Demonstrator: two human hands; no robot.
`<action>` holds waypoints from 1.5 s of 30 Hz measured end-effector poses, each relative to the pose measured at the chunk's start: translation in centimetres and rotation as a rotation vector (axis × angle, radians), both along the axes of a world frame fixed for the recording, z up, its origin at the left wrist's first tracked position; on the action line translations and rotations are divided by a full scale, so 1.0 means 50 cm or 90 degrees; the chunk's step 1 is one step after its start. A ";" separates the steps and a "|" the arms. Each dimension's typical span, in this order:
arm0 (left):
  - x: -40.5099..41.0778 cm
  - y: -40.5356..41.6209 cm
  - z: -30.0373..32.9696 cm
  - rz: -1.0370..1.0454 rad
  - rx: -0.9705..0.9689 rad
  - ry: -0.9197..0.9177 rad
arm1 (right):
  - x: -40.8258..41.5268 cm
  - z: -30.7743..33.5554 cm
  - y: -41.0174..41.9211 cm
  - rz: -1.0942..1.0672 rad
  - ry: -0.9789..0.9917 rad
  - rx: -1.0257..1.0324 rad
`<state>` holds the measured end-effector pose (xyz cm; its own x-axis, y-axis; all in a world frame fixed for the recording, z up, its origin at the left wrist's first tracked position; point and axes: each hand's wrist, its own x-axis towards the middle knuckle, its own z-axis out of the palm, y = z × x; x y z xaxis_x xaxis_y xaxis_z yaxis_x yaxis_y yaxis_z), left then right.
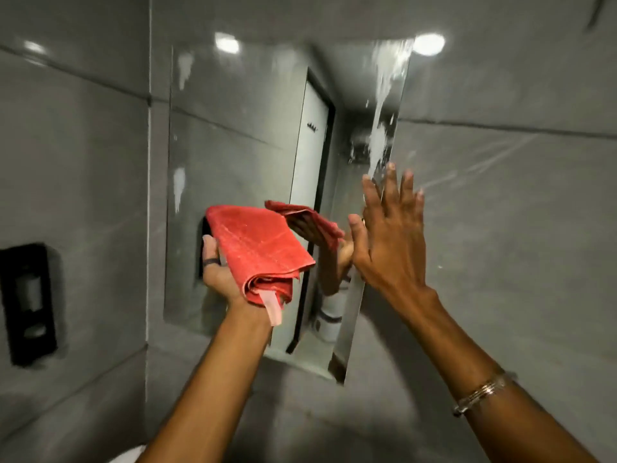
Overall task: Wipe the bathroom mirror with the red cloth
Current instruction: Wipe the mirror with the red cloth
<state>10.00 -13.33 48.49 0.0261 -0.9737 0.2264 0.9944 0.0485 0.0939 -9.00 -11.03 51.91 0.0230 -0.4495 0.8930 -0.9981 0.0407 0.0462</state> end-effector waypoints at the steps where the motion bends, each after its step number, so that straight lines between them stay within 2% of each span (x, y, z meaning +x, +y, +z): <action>1: -0.008 -0.013 0.048 0.037 0.000 0.024 | -0.016 0.049 -0.001 -0.025 0.015 -0.030; 2: -0.020 -0.018 0.093 0.063 -0.033 0.061 | -0.031 0.087 0.000 -0.047 0.026 -0.053; 4: -0.054 -0.032 0.213 0.152 -0.116 0.051 | -0.069 0.174 0.001 -0.081 0.046 -0.098; 6: -0.091 -0.040 0.294 0.252 -0.185 -0.064 | -0.105 0.231 0.001 -0.117 0.041 -0.125; 7: -0.110 -0.048 0.326 0.346 -0.221 -0.156 | -0.122 0.249 0.000 -0.135 0.035 -0.130; 10: -0.187 -0.108 0.412 0.757 -0.372 -0.538 | -0.163 0.271 -0.018 -0.160 0.048 -0.113; 12: -0.251 -0.145 0.439 0.921 -0.441 -0.813 | -0.194 0.273 -0.033 -0.170 0.065 -0.137; 13: -0.267 -0.161 0.438 0.971 -0.420 -0.920 | -0.198 0.268 -0.040 -0.176 0.072 -0.141; 14: -0.276 -0.171 0.441 1.006 -0.383 -0.971 | -0.199 0.270 -0.045 -0.176 0.084 -0.149; 15: -0.277 -0.179 0.437 1.011 -0.351 -0.994 | -0.195 0.267 -0.048 -0.180 0.094 -0.152; 20: -0.293 -0.193 0.442 1.048 -0.347 -0.998 | -0.210 0.262 -0.063 -0.190 0.114 -0.183; 30: -0.314 -0.183 0.450 0.995 -0.336 -0.994 | -0.203 0.263 -0.064 -0.212 0.103 -0.168; 37: -0.323 -0.173 0.437 1.013 -0.357 -1.031 | -0.201 0.263 -0.060 -0.211 0.107 -0.173; 45: -0.335 -0.164 0.443 1.008 -0.342 -1.020 | -0.204 0.262 -0.063 -0.205 0.110 -0.183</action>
<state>-6.73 -21.52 70.64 0.0361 -0.2429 0.9694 -0.6690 0.7147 0.2041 -19.21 -14.17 65.01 0.0820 -0.1935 0.9777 -0.9109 0.3835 0.1523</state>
